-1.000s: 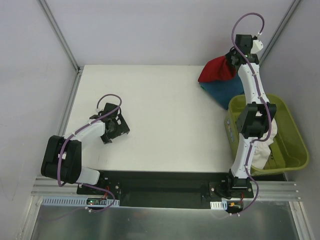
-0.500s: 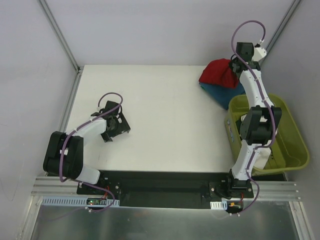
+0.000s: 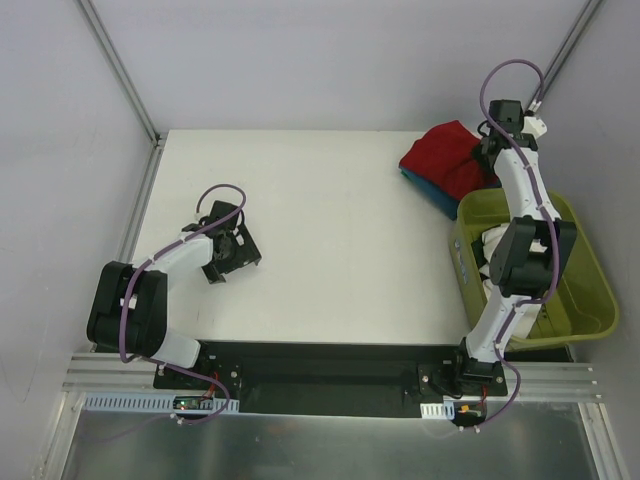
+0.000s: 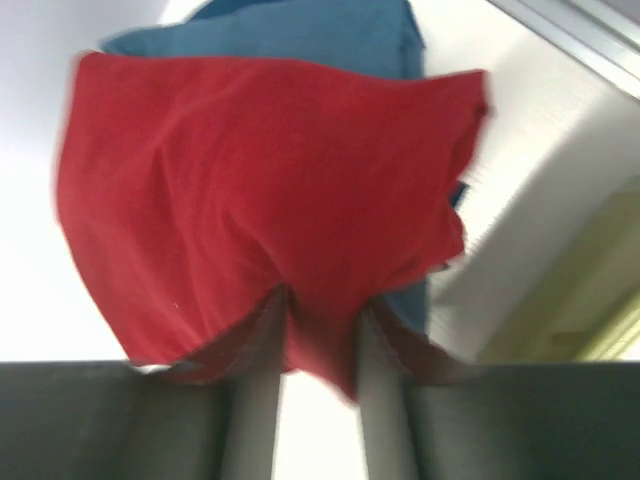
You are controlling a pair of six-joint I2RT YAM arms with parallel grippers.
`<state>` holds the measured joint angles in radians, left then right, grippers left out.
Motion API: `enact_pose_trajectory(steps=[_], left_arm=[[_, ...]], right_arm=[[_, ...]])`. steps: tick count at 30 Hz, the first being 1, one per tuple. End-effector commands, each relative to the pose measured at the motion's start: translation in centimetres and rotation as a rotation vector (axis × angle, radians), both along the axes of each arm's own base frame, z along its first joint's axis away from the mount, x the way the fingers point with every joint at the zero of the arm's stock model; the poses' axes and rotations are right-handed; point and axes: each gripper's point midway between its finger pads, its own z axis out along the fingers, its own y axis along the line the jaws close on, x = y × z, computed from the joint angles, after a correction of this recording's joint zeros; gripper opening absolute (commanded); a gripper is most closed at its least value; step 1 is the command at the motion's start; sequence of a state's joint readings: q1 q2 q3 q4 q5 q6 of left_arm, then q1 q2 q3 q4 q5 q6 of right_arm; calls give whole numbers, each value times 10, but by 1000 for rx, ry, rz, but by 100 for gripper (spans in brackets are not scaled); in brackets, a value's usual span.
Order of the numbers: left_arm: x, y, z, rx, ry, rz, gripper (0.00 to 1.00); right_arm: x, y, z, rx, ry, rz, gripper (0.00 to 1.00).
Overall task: Fold and stack the t-shirts
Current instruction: Put the neatly folded tshirt into the corner of the board with the right arm
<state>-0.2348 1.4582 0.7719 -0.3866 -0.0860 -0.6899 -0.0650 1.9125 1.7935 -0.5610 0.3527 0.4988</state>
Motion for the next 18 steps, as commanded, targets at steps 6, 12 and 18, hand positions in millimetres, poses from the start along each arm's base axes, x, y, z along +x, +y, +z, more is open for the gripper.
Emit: enact_pose_trajectory(steps=[6, 12, 18], left_arm=[[-7, -9, 1, -50, 10, -28, 99], [-7, -9, 1, -51, 7, -28, 99], [-6, -11, 2, -59, 6, -36, 99]], right_arm=[[-33, -15, 17, -77, 46, 7, 67], [-50, -18, 55, -160, 18, 66, 97], [-6, 36, 73, -48, -142, 408, 97]])
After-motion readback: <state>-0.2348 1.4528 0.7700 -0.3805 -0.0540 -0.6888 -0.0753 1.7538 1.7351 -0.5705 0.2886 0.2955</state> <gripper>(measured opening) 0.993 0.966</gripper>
